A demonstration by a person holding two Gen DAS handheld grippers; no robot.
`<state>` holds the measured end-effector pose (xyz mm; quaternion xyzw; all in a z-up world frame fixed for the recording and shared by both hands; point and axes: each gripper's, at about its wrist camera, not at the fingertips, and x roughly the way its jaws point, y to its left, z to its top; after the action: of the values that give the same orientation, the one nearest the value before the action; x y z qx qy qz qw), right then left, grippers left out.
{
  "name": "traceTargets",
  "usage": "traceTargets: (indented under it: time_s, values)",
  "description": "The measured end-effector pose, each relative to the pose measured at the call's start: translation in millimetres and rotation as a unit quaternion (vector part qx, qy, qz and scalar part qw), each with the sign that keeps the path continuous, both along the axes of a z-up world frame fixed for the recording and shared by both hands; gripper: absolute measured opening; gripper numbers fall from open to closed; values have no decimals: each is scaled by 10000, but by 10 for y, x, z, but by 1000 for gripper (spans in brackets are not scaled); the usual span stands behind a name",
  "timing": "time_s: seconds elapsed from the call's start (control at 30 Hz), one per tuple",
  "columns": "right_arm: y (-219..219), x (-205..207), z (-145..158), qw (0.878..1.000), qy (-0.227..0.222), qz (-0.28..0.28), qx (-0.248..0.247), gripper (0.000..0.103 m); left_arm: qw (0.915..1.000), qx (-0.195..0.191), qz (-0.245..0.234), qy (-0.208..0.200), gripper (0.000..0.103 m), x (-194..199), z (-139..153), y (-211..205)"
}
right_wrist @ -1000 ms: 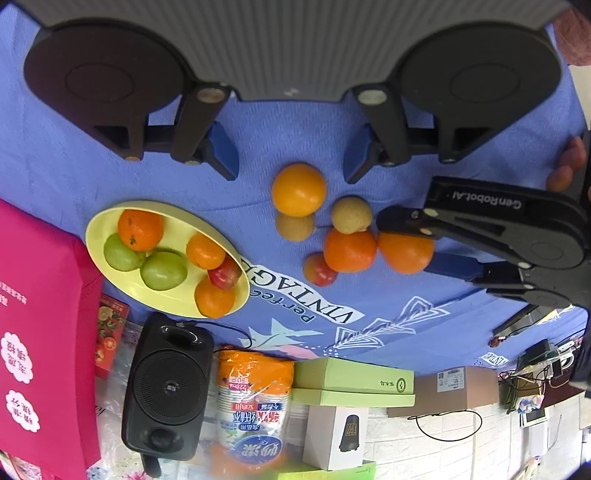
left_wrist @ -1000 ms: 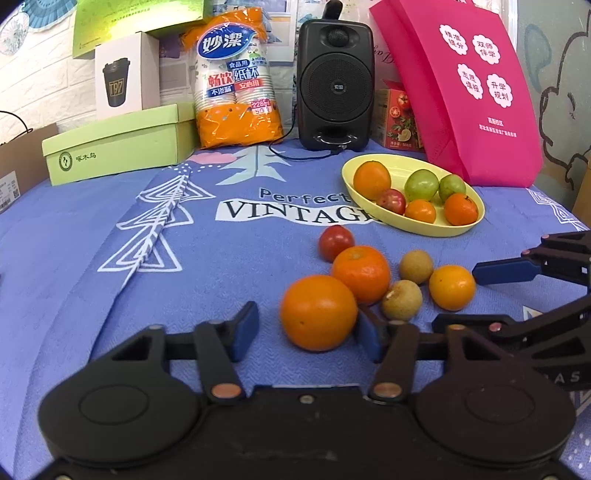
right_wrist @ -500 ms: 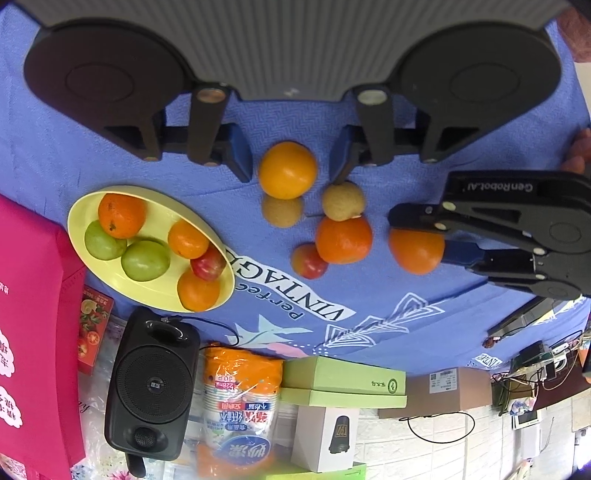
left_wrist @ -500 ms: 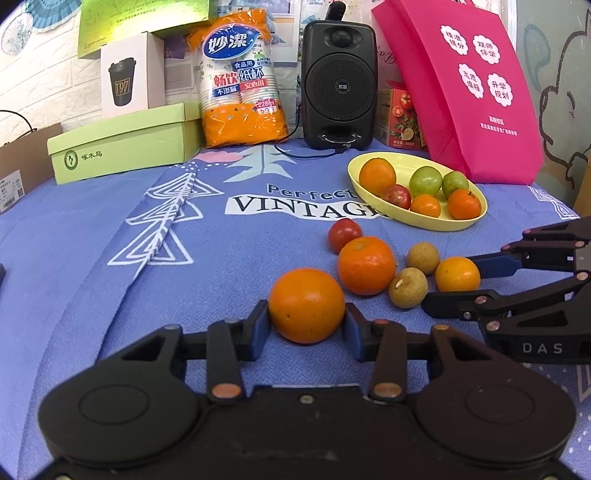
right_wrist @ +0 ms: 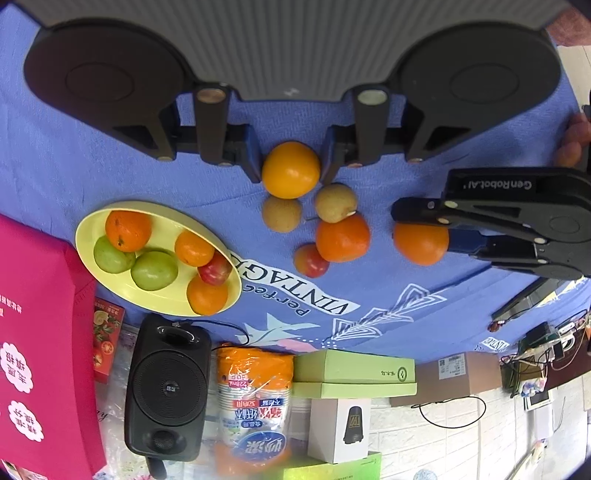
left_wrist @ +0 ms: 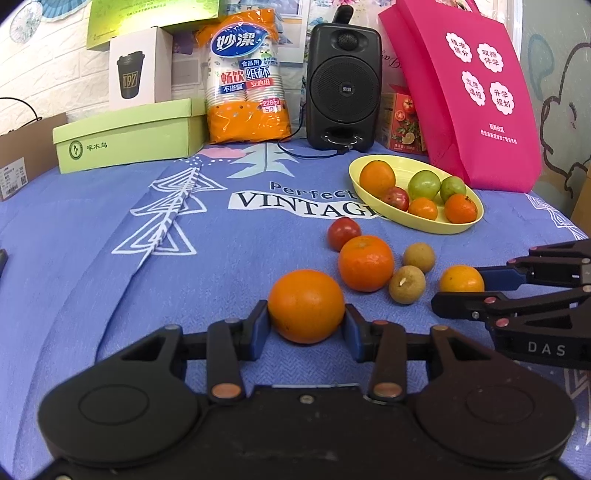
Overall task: Organize fruits
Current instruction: 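Carry the large orange and tangerine over the yellow plate with both tools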
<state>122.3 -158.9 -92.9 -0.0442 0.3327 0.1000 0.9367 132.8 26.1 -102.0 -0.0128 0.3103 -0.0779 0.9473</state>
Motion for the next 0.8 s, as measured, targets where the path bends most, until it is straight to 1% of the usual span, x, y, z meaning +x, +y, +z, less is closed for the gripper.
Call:
traceTargets:
  time_s: [0.5, 0.67, 0.8]
  values:
    - [-102, -342, 34, 9998, -49, -132, 116, 33, 10000, 53, 23, 80, 40, -210, 71, -29]
    - [-145, -478, 58, 9997, -70, -184, 107, 33, 10000, 37, 7, 80, 40, -316, 93, -5]
    - [-177, -562, 86, 9996, -82, -236, 91, 32, 10000, 59, -48, 11, 40, -430, 167, 24]
